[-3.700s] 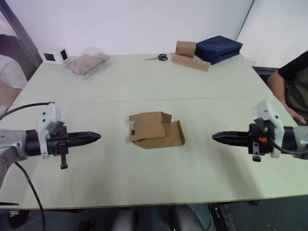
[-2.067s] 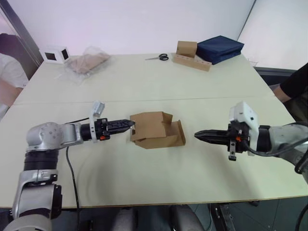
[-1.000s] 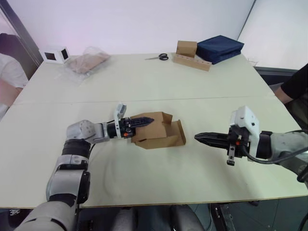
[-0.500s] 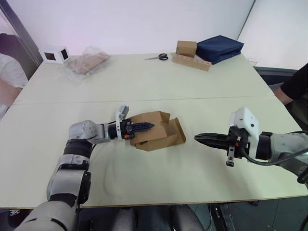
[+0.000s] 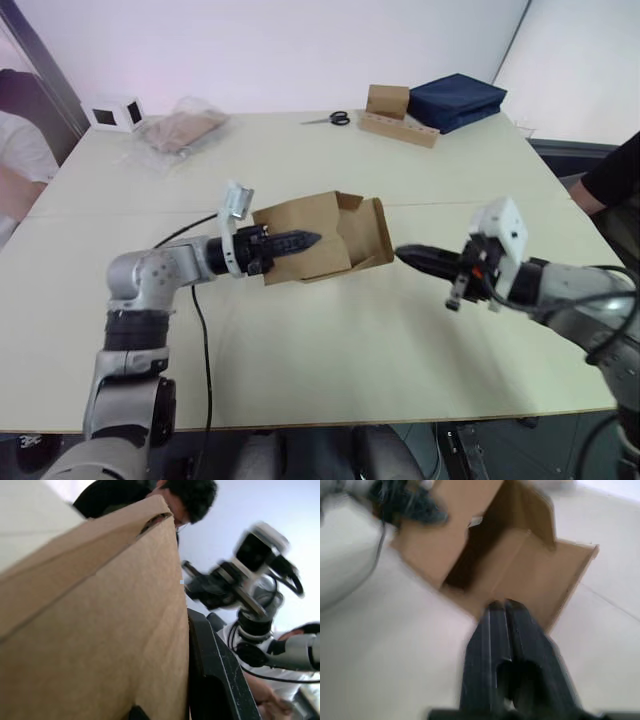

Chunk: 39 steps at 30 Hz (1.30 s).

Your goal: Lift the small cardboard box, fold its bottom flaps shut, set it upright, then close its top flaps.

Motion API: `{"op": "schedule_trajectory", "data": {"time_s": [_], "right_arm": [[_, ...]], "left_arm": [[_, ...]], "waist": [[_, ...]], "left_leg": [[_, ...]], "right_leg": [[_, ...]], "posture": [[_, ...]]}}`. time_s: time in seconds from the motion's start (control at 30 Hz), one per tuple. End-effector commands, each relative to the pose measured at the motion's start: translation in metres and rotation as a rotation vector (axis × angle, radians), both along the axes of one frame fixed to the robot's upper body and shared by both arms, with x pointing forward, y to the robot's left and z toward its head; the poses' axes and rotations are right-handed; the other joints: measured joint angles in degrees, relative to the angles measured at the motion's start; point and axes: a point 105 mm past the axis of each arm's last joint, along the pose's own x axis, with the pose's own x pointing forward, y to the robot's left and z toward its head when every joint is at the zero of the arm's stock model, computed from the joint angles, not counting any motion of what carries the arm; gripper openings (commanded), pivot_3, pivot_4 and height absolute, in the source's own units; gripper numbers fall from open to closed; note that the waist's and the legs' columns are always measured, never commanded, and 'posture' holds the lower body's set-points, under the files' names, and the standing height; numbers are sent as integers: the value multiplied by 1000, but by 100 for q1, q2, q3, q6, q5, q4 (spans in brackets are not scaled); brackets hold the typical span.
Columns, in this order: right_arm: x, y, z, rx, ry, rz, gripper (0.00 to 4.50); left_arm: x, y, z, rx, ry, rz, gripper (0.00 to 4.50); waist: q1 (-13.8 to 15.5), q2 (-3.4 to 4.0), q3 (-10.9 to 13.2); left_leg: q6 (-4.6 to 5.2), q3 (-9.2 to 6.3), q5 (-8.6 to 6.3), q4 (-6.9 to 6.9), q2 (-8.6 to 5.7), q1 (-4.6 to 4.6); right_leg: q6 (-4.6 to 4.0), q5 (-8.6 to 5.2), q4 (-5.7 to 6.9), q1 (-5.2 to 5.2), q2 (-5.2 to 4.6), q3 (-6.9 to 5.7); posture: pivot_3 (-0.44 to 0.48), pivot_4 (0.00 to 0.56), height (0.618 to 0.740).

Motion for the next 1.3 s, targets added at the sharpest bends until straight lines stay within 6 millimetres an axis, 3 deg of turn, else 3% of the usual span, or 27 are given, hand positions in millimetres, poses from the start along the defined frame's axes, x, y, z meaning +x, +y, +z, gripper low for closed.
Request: {"op": "schedule_trajectory", "data": {"time_s": [0.03,0.17,0.37,0.93,1.3], "right_arm": [[13,2,21,62,-78,-41,0],[24,12,35,123,-117,-42,0],[38,29,36,124,-135,-17,0],[20,76,26,102,-130,178,0],[13,87,25,104,-127,220,0]], "left_arm": [[-11,-2,14,-18,-112,-12,101],[-14,-4,13,-2,-154,-5,101],[-16,-6,13,0,-172,-21,101],[-16,-12,13,-3,-171,-28,101],[-13,-15,18,-33,-159,-14,101]], "waist": [[9,-1,0],[12,0,0],[-7,0,0],[-19,0,0],[-18,0,0]], "left_leg": [[1,-1,0,0,0,0],[1,-2,-1,-1,0,-2],[2,-2,-1,-2,-1,-2],[3,-3,-1,-4,-1,-4],[3,-3,-1,-4,0,-5]], "right_leg": [[0,0,0,0,0,-1],[0,0,-1,0,1,-2],[0,0,-1,-2,2,-3],[0,0,0,-6,3,-3],[0,0,0,-7,2,-3]], "posture": [[0,150,740],[0,150,740],[0,150,740],[0,150,740],[0,150,740]]}}
